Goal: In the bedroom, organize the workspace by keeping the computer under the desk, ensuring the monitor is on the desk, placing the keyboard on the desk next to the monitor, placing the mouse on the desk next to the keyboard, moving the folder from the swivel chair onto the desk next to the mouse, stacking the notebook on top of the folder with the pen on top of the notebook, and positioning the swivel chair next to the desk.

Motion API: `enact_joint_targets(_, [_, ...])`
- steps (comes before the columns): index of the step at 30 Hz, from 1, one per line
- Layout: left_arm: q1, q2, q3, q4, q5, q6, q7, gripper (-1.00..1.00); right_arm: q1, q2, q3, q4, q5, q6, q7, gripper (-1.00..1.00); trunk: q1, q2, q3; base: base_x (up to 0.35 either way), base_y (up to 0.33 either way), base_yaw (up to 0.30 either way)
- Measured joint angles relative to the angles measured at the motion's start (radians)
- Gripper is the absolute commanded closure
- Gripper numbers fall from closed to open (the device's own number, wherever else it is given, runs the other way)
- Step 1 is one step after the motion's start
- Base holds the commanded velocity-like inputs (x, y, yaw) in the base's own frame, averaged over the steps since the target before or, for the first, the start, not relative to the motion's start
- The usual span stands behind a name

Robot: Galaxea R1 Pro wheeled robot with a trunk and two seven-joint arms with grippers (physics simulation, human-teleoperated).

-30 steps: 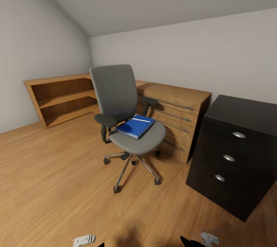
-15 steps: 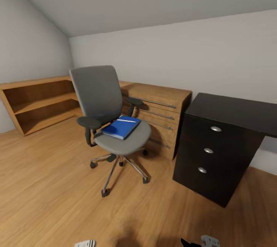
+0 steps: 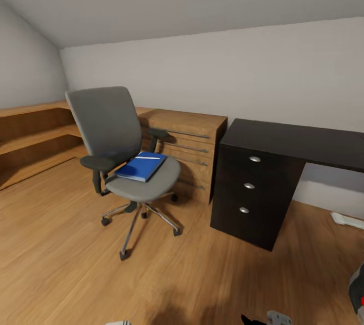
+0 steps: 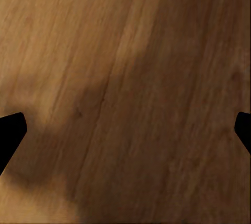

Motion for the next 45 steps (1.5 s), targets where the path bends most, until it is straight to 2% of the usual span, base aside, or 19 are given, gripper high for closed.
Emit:
enact_joint_targets(8, [0.0,0.0,-0.007,0.003,0.001,0.0,0.002,-1.0,0.0,0.012,0.001,0.0,-0.001,-0.031,-0.086,-1.0,-0.004,0.002,0.032,-0.002,0.002,-0.244])
enact_joint_targets(9, [0.0,0.0,-0.008,0.007,0.002,0.001,0.005,-1.0,0.0,0.019,0.002,0.0,0.0,-0.053,-0.106,-1.0,-0.004,0.002,0.036,0.0,0.0,-0.117])
enact_joint_targets(16, [0.0,-0.002,-0.007,0.034,0.002,0.0,0.042,-1.0,0.001,0.023,0.002,0.0,0.0,-0.079,-0.12,-1.0,-0.007,0.004,0.066,0.0,0.0,-0.045])
enact_joint_targets(17, [0.0,-0.009,-0.006,0.04,0.004,-0.015,0.126,-1.0,0.008,0.023,0.002,0.0,0.0,-0.084,-0.123,-1.0,-0.008,0.004,0.07,0.0,0.0,-0.005])
enact_joint_targets(23, [0.0,-0.016,-0.007,0.054,0.006,-0.092,0.258,-1.0,0.016,0.025,0.003,0.0,0.002,-0.131,-0.147,-1.0,-0.014,0.012,0.093,0.0,0.0,-0.002])
enact_joint_targets(26, [0.0,-0.019,-0.008,0.058,0.006,-0.126,0.301,-1.0,0.019,0.027,0.004,0.0,0.003,-0.155,-0.173,-1.0,-0.014,0.012,0.093,0.0,0.0,0.0])
enact_joint_targets(30, [0.0,-0.021,-0.007,0.061,0.006,-0.167,0.326,-1.0,0.022,0.031,0.004,0.0,0.003,-0.171,-0.198,-1.0,-0.014,0.012,0.093,0.0,0.0,0.0])
enact_joint_targets(36, [0.0,-0.023,-0.006,0.064,0.005,-0.211,0.339,-1.0,0.024,0.034,0.004,0.0,0.003,-0.188,-0.214,-1.0,-0.014,0.012,0.093,0.0,0.0,0.0])
enact_joint_targets(45, [0.0,-0.028,-0.005,0.069,0.004,-0.224,0.341,-1.0,0.025,0.041,0.005,0.0,0.004,-0.197,-0.22,-1.0,-0.014,0.012,0.093,0.0,0.0,0.0])
